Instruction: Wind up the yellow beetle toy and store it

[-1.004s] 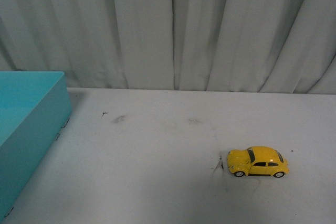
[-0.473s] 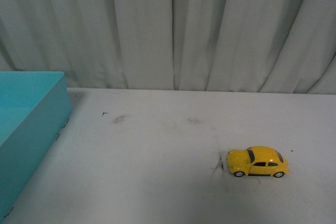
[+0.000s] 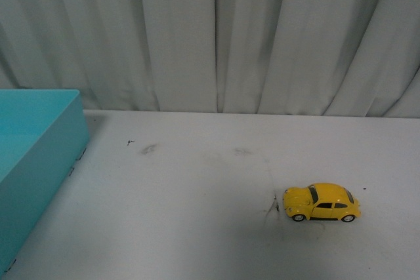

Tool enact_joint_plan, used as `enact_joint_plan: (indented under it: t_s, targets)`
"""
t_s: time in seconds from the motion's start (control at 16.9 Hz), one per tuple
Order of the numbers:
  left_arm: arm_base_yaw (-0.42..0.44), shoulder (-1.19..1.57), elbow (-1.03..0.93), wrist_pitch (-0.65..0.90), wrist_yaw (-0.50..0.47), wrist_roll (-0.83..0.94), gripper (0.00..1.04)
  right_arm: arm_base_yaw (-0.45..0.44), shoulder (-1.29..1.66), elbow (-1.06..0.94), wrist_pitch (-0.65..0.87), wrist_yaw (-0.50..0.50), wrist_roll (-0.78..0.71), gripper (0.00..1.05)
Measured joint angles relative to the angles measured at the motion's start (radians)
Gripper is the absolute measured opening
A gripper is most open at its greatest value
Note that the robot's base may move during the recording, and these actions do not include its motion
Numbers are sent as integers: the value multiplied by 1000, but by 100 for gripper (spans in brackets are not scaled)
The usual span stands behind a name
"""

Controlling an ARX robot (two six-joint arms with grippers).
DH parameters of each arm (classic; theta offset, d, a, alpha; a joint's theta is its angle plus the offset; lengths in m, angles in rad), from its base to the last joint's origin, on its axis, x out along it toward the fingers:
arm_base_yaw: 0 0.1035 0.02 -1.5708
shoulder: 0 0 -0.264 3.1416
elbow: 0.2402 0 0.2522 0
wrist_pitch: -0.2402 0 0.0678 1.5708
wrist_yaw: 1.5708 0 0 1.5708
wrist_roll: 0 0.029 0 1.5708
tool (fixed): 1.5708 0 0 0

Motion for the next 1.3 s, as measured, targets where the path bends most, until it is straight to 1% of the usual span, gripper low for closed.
enact_joint_plan:
  t_s: [0.06,0.12,0.24,0.3,0.35,0.41,0.47,0.59,0.65,0.71,0.83,0.89,0.95,1.06,1.18,1.3]
  targets:
    - [0,0,0,0,2,0,98,18,158,66,118,32,-4,98]
    - [0,0,0,0,0,0,98,57,303,144,198,51,-13,98]
    - [0,0,0,0,0,0,98,155,530,298,240,94,-60,98]
    - [0,0,0,0,0,0,98,210,642,388,219,78,-91,98]
    - [0,0,0,0,0,0,98,251,739,460,244,71,-122,98]
    - [0,0,0,0,0,0,98,292,838,557,206,24,-162,98]
    - [0,0,0,0,0,0,98,329,932,635,241,-12,-201,98]
    - [0,0,0,0,0,0,98,377,1030,736,175,-170,-307,98]
    - [0,0,0,0,1,0,98,394,1058,771,108,-264,-367,98]
    - [0,0,0,0,0,0,98,414,1091,799,34,-375,-496,98]
    - [0,0,0,0,0,0,98,418,1098,799,-91,-490,-636,98]
    - [0,0,0,0,1,0,98,418,1098,791,-209,-570,-767,98]
    - [0,0,0,0,0,0,98,418,1102,791,-351,-610,-919,98]
    - [0,0,0,0,0,0,98,412,1134,838,-574,-614,-1184,98]
    - [0,0,0,0,0,0,98,410,1148,867,-640,-614,-1251,98]
    - [0,0,0,0,1,0,98,410,1163,895,-674,-609,-1342,98]
